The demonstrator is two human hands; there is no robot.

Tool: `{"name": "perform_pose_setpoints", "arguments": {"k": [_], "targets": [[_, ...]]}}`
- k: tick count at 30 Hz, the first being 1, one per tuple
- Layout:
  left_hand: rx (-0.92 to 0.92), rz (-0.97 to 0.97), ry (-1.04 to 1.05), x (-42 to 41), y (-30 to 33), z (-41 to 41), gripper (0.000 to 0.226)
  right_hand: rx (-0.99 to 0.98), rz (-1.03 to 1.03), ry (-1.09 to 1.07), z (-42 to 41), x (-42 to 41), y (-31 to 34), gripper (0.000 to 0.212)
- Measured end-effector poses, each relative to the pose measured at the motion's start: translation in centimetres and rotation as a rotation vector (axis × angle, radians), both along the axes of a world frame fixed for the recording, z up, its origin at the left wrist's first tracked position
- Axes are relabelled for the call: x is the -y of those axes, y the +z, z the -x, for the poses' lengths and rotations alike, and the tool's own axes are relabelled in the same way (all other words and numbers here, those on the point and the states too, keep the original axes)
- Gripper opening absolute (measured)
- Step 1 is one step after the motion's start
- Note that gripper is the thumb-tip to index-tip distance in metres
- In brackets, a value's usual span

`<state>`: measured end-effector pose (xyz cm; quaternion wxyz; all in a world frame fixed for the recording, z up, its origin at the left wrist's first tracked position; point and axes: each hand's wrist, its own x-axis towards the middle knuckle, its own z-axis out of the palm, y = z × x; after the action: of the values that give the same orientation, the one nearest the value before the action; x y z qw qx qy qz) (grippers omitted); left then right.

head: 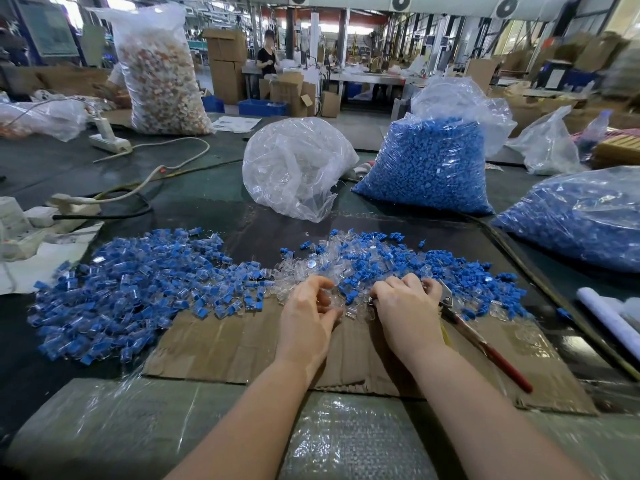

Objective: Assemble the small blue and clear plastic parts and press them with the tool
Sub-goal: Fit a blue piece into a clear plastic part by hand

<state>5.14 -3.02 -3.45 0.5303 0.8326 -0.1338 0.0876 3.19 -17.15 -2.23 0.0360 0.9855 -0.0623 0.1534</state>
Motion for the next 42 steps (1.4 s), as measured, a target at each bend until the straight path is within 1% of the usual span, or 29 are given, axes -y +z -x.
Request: {"name": "perform_pose_setpoints", "arguments": {"k": [3, 6, 8, 10, 12, 14, 17, 21, 23, 27, 30, 32, 36, 38, 40, 42], "targets": [[0.023, -0.068, -0.003, 0.0, 0.0, 0.0, 0.020, 0.003, 0.036, -0.008, 0.2, -0.2, -0.2, 0.019], [0.033, -0.099, -0.011, -0.1, 0.0, 0.0, 0.012, 0.000, 0.045, -0.034, 0.2, -0.4, -0.2, 0.021], [0.031, -0.100, -0.027, -0.2, 0.1, 0.0, 0.011, 0.034, 0.009, -0.042, 0.3, -0.4, -0.3, 0.019], [0.024, -0.101, -0.041, -0.2, 0.1, 0.0, 0.014, 0.112, -0.062, -0.024, 0.5, -0.3, -0.4, 0.014], [0.006, -0.087, -0.049, -0.1, 0.1, 0.0, 0.016, 0.224, -0.166, 0.016, 1.0, -0.5, -0.3, 0.007], [-0.025, -0.045, -0.060, -0.1, 0.0, 0.0, 0.020, 0.295, -0.311, 0.076, 1.6, -0.7, -0.4, 0.004], [-0.064, 0.020, -0.091, -0.2, -0.2, -0.1, 0.022, 0.367, -0.591, 0.115, 2.5, -0.9, -0.8, 0.013], [-0.125, 0.094, -0.121, -0.1, -0.2, -0.2, 0.022, 0.425, -0.874, 0.121, 2.9, -1.5, -1.0, 0.014], [-0.148, 0.113, -0.147, -0.1, -0.1, -0.3, 0.021, 0.402, -0.960, 0.130, 2.9, -1.7, -1.0, 0.013], [-0.166, 0.100, -0.189, -0.1, 0.1, -0.3, 0.020, 0.310, -0.964, 0.153, 3.1, -1.8, -1.1, 0.007], [-0.156, 0.037, -0.218, -0.2, 0.2, -0.4, 0.018, 0.294, -0.949, 0.165, 3.2, -1.9, -1.1, 0.002], [-0.171, 0.038, -0.239, -0.2, 0.2, -0.3, 0.014, 0.303, -0.922, 0.166, 3.2, -2.0, -1.2, 0.002], [-0.212, 0.117, -0.259, -0.2, 0.4, -0.2, 0.012, 0.329, -0.741, 0.135, 3.2, -2.2, -1.4, 0.012], [-0.226, 0.152, -0.265, -0.2, 0.4, -0.2, 0.011, 0.328, -0.649, 0.129, 3.2, -2.3, -1.5, 0.012], [-0.216, 0.151, -0.268, -0.3, 0.5, -0.1, 0.012, 0.309, -0.606, 0.121, 3.1, -2.3, -1.6, 0.010], [-0.200, 0.135, -0.271, -0.3, 0.4, -0.1, 0.015, 0.282, -0.593, 0.109, 3.1, -2.3, -1.8, 0.014]]}}
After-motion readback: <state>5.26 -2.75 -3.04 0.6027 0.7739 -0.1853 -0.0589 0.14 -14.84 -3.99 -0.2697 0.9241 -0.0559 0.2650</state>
